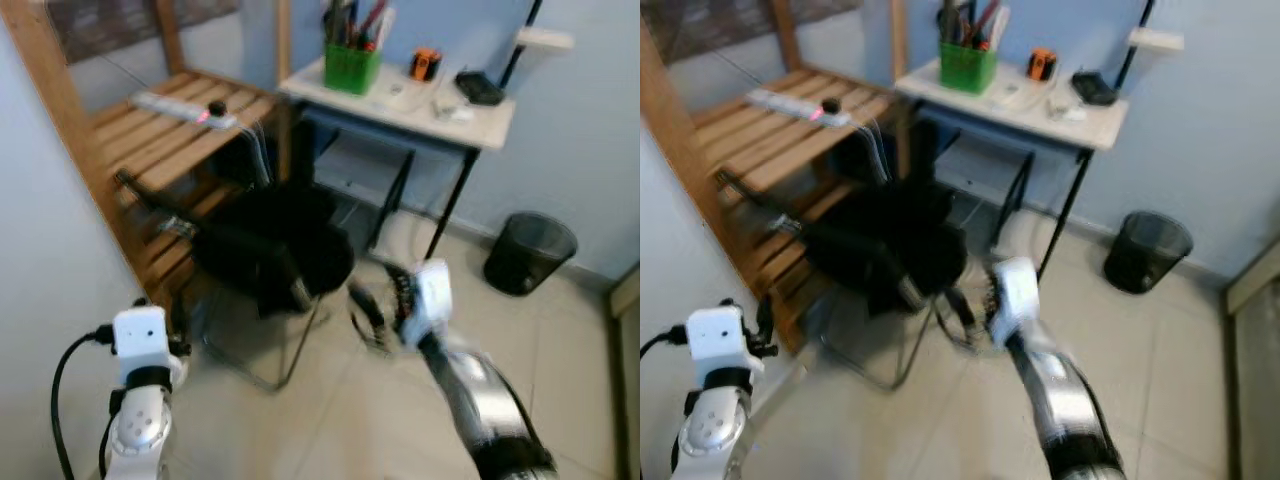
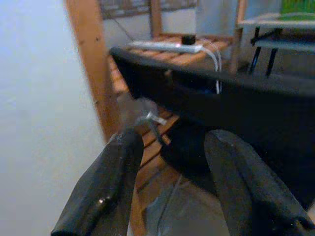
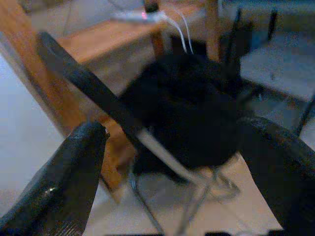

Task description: Clean up the room

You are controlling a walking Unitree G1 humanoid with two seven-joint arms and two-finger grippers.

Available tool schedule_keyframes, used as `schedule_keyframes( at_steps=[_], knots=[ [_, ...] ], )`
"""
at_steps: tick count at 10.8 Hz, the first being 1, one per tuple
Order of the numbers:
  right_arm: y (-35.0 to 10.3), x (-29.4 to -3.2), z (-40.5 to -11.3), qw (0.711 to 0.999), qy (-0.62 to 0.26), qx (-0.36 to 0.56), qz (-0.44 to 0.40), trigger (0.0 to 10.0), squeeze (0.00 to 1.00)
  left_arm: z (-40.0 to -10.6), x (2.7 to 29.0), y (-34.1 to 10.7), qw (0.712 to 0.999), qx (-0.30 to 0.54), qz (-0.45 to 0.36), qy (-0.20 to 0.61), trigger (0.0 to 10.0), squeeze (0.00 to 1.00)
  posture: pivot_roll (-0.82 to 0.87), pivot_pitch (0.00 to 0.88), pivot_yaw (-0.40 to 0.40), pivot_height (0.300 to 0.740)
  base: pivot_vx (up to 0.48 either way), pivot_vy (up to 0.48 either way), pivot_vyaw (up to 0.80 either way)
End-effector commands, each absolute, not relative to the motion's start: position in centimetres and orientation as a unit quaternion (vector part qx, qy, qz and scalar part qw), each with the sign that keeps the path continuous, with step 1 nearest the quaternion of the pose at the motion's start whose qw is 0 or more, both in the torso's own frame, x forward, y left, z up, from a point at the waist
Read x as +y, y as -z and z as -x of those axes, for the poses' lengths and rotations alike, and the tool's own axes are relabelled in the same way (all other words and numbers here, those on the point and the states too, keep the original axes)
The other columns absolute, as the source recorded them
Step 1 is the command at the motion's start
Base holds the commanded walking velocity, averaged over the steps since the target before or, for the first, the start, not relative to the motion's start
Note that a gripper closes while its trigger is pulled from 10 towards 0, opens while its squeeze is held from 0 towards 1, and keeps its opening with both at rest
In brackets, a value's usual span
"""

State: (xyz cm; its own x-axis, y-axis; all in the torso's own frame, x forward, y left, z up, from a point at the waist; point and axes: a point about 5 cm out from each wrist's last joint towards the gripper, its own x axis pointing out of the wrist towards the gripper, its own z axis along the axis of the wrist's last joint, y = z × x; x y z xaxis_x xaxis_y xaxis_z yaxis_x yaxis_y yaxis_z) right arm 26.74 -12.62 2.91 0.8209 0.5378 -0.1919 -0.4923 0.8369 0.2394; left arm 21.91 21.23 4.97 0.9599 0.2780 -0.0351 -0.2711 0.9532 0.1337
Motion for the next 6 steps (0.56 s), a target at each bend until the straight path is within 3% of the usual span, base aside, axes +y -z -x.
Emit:
schedule_keyframes(
  at_steps=[1,3,6],
  knots=[
    [-2.8,-12.9,-26.9,0.949,-0.272,0.138,-0.075,10.0,0.00,-22.0,20.7,-5.0,0.988,0.020,-0.064,-0.140,10.0,0.00,0.03,0.000,-0.006,0.740,0.375,0.000,0.00],
    [-2.7,-14.1,-27.2,0.960,-0.237,0.128,-0.083,10.0,0.00,-22.0,20.4,-4.8,0.988,0.018,-0.056,-0.141,10.0,0.00,0.03,0.000,-0.015,0.740,0.326,0.000,0.00],
    [-3.2,-14.9,-26.8,0.961,-0.240,0.098,-0.100,10.0,0.00,-21.9,20.2,-4.7,0.991,0.015,-0.048,-0.127,10.0,0.00,0.03,0.000,-0.011,0.740,0.000,0.000,0.00]
  ],
)
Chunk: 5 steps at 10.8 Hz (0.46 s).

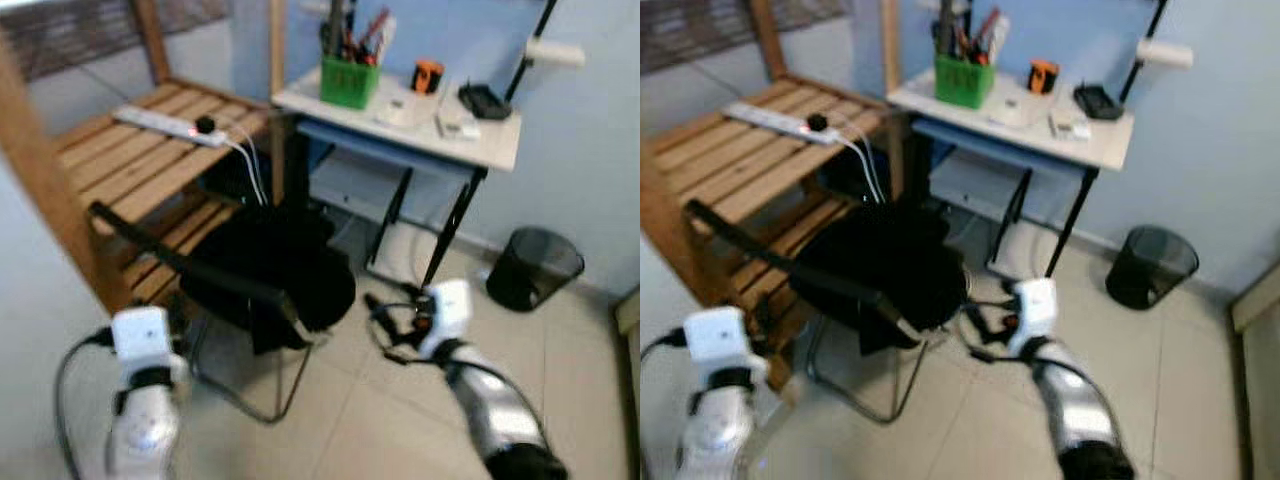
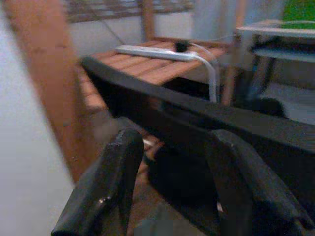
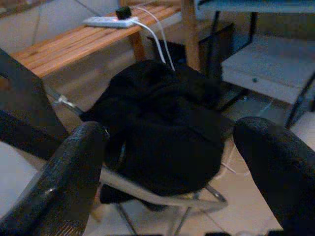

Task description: Clean up the room

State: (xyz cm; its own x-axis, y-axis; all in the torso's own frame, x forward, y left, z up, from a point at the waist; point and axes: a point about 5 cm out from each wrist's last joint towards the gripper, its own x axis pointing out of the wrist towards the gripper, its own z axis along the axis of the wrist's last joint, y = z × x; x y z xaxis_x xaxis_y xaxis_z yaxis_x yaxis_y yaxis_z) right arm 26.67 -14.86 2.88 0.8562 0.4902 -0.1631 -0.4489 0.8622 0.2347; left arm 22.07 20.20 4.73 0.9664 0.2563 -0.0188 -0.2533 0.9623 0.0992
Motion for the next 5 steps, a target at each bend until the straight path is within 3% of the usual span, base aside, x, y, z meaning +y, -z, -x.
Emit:
schedule_keyframes(
  at_steps=[1,5],
  knots=[
    [-3.13,-14.23,-26.45,0.953,-0.273,0.102,-0.082,10.0,0.00,-21.87,20.35,-4.79,0.991,0.012,-0.051,-0.126,10.0,0.00,0.03,0.000,-0.008,0.740,0.000,0.000,0.00],
    [-3.23,-13.33,-26.21,0.948,-0.293,0.097,-0.080,10.0,0.00,-21.97,20.84,-4.72,0.990,0.014,-0.056,-0.126,10.0,0.00,0.04,0.000,-0.012,0.740,0.000,0.000,0.00]
  ],
)
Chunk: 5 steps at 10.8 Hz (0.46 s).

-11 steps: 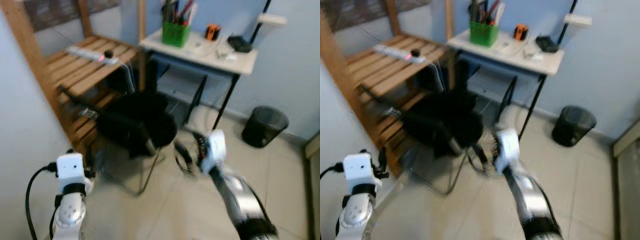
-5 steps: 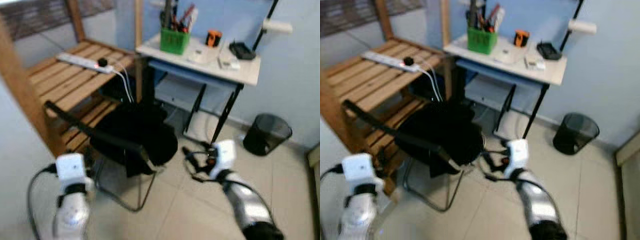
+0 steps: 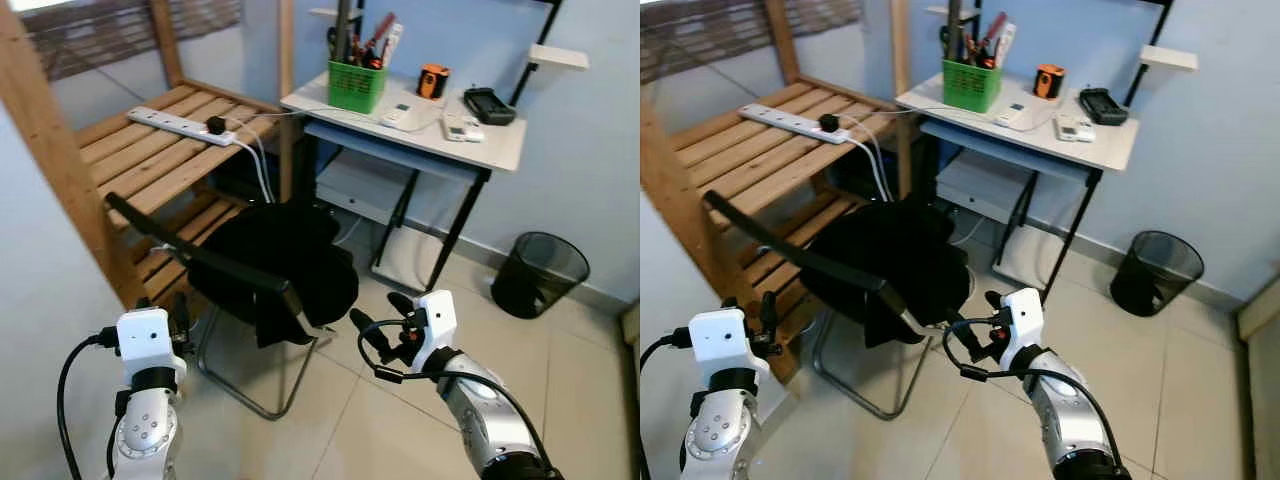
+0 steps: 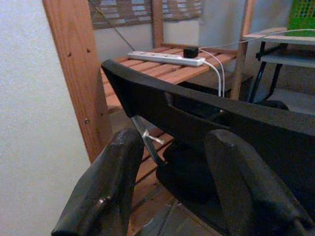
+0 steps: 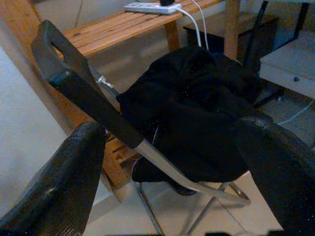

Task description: Clean up the room

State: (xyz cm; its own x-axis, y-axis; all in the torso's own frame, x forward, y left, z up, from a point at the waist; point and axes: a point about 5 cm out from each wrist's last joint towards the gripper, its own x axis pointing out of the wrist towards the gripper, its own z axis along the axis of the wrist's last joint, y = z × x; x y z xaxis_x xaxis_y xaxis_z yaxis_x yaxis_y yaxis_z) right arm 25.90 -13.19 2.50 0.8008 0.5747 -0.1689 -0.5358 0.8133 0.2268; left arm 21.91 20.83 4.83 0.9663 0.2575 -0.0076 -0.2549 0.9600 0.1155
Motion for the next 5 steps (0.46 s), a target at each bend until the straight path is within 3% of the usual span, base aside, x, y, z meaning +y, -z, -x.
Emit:
schedule_keyframes(
  at_steps=[1,4,5],
  knots=[
    [-3.12,-13.12,-26.18,0.946,-0.303,0.101,-0.063,10.0,0.00,-21.87,21.03,-4.65,0.990,0.015,-0.058,-0.130,10.0,0.00,0.05,0.000,-0.014,0.740,0.000,0.000,0.80],
    [-3.27,-12.51,-26.10,0.940,-0.322,0.098,-0.061,10.0,0.00,-21.64,21.24,-4.62,0.989,0.016,-0.066,-0.131,10.0,0.00,0.05,0.000,-0.011,0.740,0.000,0.000,0.80],
    [-3.28,-12.35,-26.04,0.939,-0.325,0.096,-0.061,10.0,0.00,-21.57,21.34,-4.65,0.989,0.016,-0.075,-0.128,10.0,0.00,0.05,0.000,-0.011,0.740,0.000,-0.480,0.80]
  ],
)
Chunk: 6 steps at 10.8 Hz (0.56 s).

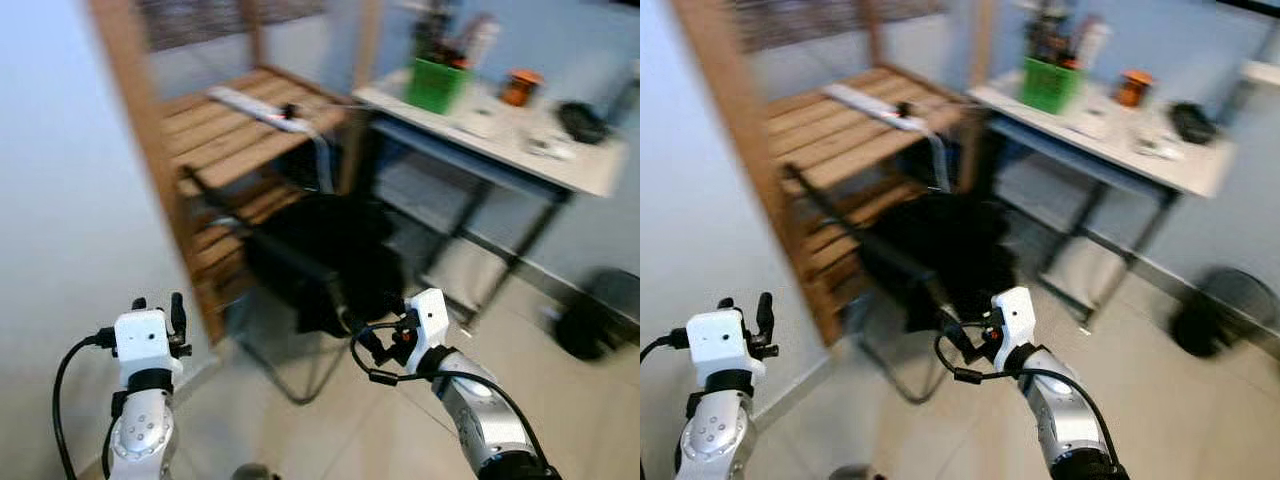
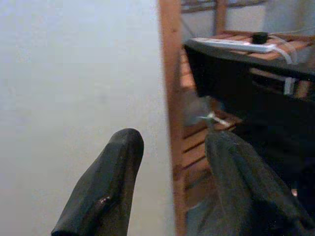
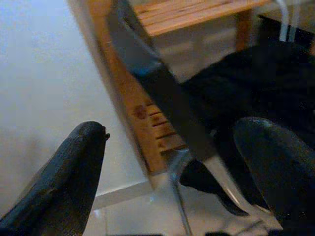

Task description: Clean up the room

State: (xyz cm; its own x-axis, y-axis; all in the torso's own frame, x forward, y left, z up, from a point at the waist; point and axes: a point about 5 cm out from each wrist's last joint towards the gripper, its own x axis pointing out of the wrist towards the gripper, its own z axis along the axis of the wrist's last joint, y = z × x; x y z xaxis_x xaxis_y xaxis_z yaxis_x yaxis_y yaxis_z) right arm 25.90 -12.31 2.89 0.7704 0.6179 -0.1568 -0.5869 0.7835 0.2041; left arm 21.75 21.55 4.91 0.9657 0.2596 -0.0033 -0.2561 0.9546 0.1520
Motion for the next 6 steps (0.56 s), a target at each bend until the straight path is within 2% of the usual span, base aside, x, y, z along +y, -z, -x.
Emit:
schedule_keyframes(
  at_steps=[1,2,3,6],
  knots=[
    [-3.3,-12.1,-26.0,0.937,-0.331,0.096,-0.063,10.0,0.00,-21.5,21.5,-4.7,0.989,0.014,-0.083,-0.123,10.0,0.00,0.06,0.000,-0.013,0.740,0.000,-0.480,0.80],
    [-3.3,-11.9,-25.8,0.935,-0.337,0.097,-0.061,10.0,0.00,-21.4,21.6,-4.4,0.989,0.020,-0.072,-0.130,10.0,0.00,0.06,0.000,-0.016,0.740,0.000,-0.480,0.80],
    [-3.2,-12.0,-25.9,0.935,-0.332,0.098,-0.071,10.0,0.00,-21.2,21.6,-4.0,0.988,0.026,-0.047,-0.143,10.0,0.00,0.06,0.000,-0.015,0.740,0.000,0.000,0.61],
    [-3.3,-12.3,-26.1,0.936,-0.328,0.103,-0.071,10.0,0.00,-21.2,22.7,-2.0,0.987,0.050,-0.050,-0.147,10.0,0.00,0.06,0.000,-0.013,0.740,0.000,0.000,0.00]
  ],
)
